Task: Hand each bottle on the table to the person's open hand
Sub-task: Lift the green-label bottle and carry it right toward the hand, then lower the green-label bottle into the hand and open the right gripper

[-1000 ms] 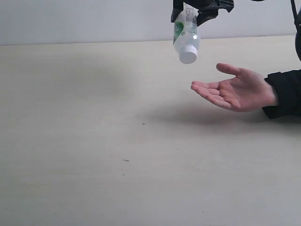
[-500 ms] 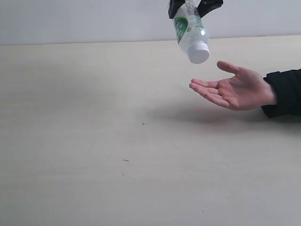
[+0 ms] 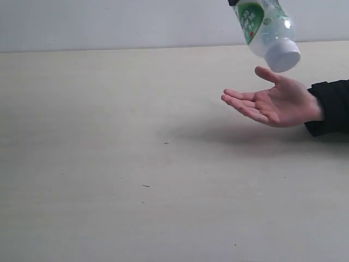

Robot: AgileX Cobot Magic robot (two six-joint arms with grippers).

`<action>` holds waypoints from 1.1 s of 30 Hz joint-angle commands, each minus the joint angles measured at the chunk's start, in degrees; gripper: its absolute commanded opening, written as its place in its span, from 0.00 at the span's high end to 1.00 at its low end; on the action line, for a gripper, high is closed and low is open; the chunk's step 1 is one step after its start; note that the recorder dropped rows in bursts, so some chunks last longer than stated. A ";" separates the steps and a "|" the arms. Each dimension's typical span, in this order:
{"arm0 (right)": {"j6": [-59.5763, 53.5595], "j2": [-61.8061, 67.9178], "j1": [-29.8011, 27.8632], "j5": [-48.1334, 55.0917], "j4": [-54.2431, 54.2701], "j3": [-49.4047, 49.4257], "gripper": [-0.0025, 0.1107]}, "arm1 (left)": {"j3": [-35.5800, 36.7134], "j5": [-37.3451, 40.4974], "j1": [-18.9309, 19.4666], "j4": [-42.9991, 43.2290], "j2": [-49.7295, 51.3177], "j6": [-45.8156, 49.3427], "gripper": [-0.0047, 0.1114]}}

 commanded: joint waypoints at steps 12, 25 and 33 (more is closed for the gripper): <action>1.19 -2.30 -2.78 -0.32 -9.66 19.79 0.98 | 0.00 -0.40 0.13 -0.42 -0.43 -0.31 0.96; 1.97 2.69 -2.78 -11.00 -9.80 23.53 0.98 | 0.00 -0.40 0.13 -0.42 -0.43 -0.31 0.96; 1.97 2.69 -2.78 -14.41 -14.68 27.21 0.98 | 0.00 -0.40 0.13 -0.42 -0.43 -0.31 0.96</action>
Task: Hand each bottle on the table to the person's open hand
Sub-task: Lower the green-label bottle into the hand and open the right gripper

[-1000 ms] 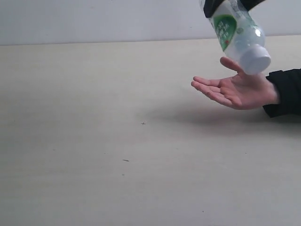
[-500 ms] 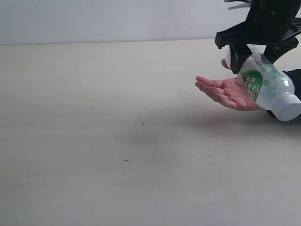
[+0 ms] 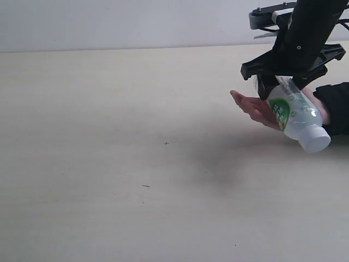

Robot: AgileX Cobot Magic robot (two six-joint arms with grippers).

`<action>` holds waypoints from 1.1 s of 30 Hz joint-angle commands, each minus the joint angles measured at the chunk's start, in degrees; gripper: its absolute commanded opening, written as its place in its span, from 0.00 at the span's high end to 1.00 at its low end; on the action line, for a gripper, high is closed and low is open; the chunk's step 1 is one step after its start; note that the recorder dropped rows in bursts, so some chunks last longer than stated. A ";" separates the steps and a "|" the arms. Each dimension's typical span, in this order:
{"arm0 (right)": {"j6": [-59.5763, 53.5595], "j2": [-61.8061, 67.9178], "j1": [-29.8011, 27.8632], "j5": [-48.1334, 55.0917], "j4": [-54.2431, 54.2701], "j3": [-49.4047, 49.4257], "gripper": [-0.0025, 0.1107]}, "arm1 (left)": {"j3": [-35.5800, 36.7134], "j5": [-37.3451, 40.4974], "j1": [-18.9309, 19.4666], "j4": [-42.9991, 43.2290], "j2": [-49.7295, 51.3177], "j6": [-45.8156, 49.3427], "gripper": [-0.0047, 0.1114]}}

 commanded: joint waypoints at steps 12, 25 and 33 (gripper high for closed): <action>2.53 0.00 -0.31 -3.04 -2.27 0.61 0.98 | 0.00 -0.40 0.13 -0.42 -0.43 -0.31 0.96; 2.53 0.00 -0.31 -2.93 -2.27 0.61 0.79 | 0.00 -0.40 0.13 -0.42 -0.43 -0.31 0.96; 2.23 0.00 -0.31 -3.03 -2.27 0.61 0.57 | 0.00 -0.40 0.13 -0.42 -0.43 -0.31 0.96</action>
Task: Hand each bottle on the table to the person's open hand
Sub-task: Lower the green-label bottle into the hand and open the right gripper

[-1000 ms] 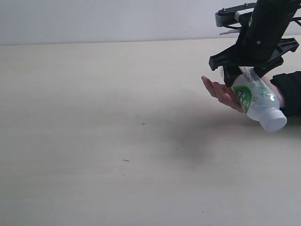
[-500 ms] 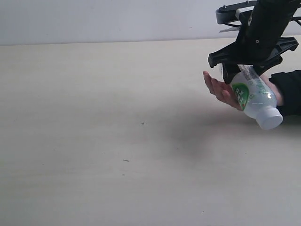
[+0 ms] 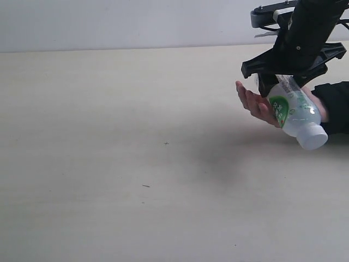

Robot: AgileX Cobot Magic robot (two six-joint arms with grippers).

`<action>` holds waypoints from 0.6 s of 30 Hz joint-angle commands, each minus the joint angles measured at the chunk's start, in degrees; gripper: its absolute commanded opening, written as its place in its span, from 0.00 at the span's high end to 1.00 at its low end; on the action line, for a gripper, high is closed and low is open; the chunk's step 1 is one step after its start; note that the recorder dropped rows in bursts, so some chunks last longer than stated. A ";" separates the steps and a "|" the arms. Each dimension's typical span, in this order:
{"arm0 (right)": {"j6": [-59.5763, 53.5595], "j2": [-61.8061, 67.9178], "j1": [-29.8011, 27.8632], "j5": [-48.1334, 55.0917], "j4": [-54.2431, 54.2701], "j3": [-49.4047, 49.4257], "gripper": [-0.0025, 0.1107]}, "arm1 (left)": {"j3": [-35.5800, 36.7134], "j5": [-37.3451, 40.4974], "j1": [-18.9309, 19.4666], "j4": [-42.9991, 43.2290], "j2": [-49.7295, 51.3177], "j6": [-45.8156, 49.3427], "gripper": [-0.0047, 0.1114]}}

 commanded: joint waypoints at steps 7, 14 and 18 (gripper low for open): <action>-0.03 0.00 -0.31 -0.48 -0.54 0.14 0.40 | 0.00 -0.40 0.13 -0.42 -0.43 -0.31 0.96; -0.87 0.00 -0.31 -0.48 -0.54 0.14 0.28 | 0.00 -0.40 0.13 -0.42 -0.43 -0.31 0.96; -1.00 0.00 -0.31 -0.48 -0.54 0.14 0.24 | 0.00 -0.40 0.13 -0.42 -0.43 -0.31 0.96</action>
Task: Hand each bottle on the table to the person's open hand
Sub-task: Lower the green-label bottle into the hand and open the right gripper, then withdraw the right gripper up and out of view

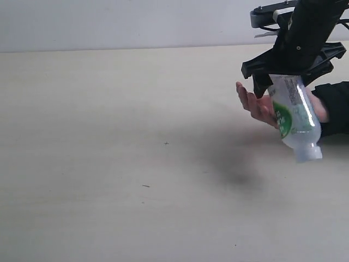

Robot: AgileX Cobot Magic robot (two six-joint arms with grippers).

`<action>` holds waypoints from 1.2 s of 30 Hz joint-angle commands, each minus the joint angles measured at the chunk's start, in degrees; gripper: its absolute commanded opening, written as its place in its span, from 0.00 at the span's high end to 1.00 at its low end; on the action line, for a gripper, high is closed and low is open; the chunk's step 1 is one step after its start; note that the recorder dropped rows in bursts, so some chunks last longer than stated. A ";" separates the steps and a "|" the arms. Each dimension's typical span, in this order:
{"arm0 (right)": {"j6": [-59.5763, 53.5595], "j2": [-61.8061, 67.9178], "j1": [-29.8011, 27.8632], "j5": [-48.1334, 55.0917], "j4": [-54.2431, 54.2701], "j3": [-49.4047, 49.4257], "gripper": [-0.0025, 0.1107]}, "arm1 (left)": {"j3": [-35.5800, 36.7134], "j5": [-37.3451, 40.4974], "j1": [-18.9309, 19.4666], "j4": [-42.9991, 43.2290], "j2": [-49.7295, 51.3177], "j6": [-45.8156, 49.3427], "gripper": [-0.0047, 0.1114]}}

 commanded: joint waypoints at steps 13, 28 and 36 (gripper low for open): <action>-0.56 0.00 -0.31 0.12 -2.64 0.14 0.36 | 0.00 -0.40 0.13 -0.42 -0.43 -0.31 0.96; 0.00 0.00 -0.19 -2.42 -5.12 0.14 0.25 | 0.00 -0.40 0.13 -0.42 -0.43 -0.31 0.96; -2.45 -1.97 -0.19 -0.62 -2.63 -8.30 0.21 | 0.00 -0.40 0.13 -0.42 -0.43 -0.31 0.96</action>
